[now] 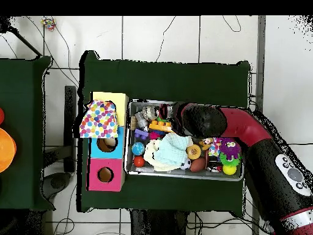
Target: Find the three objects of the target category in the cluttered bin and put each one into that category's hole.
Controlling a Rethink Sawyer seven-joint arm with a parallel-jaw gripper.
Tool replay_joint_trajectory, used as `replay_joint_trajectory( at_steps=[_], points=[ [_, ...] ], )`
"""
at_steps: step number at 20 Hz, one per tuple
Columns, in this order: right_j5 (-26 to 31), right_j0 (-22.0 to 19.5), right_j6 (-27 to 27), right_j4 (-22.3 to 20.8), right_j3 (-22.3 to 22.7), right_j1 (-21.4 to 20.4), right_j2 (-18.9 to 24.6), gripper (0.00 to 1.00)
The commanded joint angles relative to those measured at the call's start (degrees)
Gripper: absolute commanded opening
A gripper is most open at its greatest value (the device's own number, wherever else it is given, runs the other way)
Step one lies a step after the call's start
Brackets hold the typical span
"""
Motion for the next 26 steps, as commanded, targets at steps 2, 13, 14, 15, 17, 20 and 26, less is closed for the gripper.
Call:
replay_joint_trajectory(
  at_steps=[2,13,14,15,17,20,26],
  points=[
    [5.47,8.97,6.40,-6.01,-4.23,-4.72,-11.44,1.00],
    [23.49,18.20,4.77,0.89,-18.44,-6.93,-12.20,1.00],
    [23.78,18.65,4.61,1.25,-19.20,-5.92,-12.12,1.00],
    [23.52,18.74,4.65,1.76,-19.06,-5.37,-12.06,1.00],
    [22.29,18.16,4.73,2.62,-16.73,-6.37,-12.05,1.00],
    [19.35,15.30,3.58,4.38,-8.38,-10.70,-11.92,1.00],
    [14.19,12.04,1.29,4.77,-1.84,-11.86,-12.15,1.00]
  ],
)
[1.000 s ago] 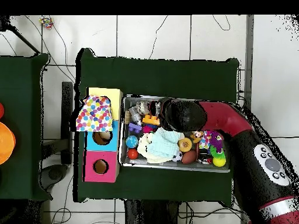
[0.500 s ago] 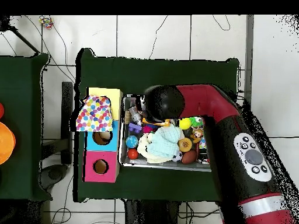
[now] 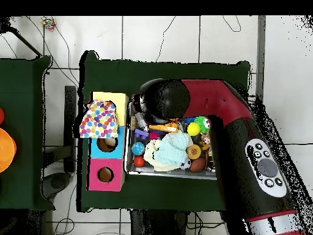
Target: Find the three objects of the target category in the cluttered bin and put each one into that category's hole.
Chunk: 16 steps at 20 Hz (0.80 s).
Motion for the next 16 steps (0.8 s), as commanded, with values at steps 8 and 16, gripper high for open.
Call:
replay_joint_trajectory(
  at_steps=[8,16],
  points=[
    [-6.50,-6.66,0.63,0.44,10.38,0.67,-1.08,1.00],
    [-15.87,-7.78,3.41,-2.22,16.42,-0.49,-1.93,1.00]
  ],
)
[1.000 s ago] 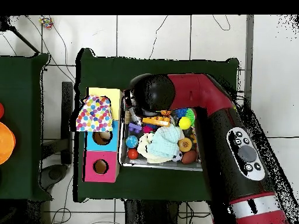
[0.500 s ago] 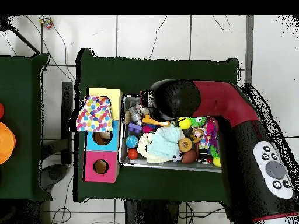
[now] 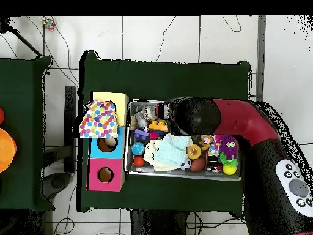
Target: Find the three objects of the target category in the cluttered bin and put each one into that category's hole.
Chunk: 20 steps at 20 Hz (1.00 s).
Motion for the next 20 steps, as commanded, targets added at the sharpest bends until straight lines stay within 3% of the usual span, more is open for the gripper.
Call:
replay_joint_trajectory(
  at_steps=[1,11,20],
  points=[
    [-8.08,-0.89,3.22,-2.61,9.19,1.04,-1.79,1.00],
    [-14.57,-6.17,0.70,-2.34,12.56,5.15,-0.77,1.00],
    [-11.54,-10.50,-2.45,-1.81,13.22,5.09,1.13,1.00]
  ],
)
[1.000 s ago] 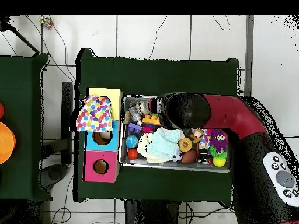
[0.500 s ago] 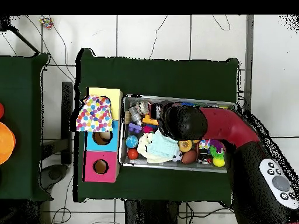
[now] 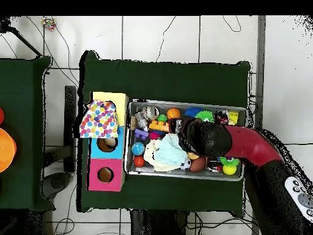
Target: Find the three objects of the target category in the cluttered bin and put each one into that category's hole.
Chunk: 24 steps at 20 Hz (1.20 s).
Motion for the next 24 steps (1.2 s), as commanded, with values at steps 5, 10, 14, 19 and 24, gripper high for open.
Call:
replay_joint_trajectory(
  at_steps=[5,10,14,19,24],
  points=[
    [1.27,-6.01,-3.56,-1.57,6.88,-0.30,2.36,1.00],
    [-3.68,-12.60,-4.18,-1.55,14.80,-4.68,6.99,1.00],
    [-2.55,-17.42,-4.67,1.15,20.49,-10.91,12.52,1.00],
    [-0.43,-18.55,-1.50,4.04,23.83,-18.54,13.82,1.00],
    [0.70,-21.50,-3.77,3.68,24.23,-16.37,15.58,1.00]
  ],
)
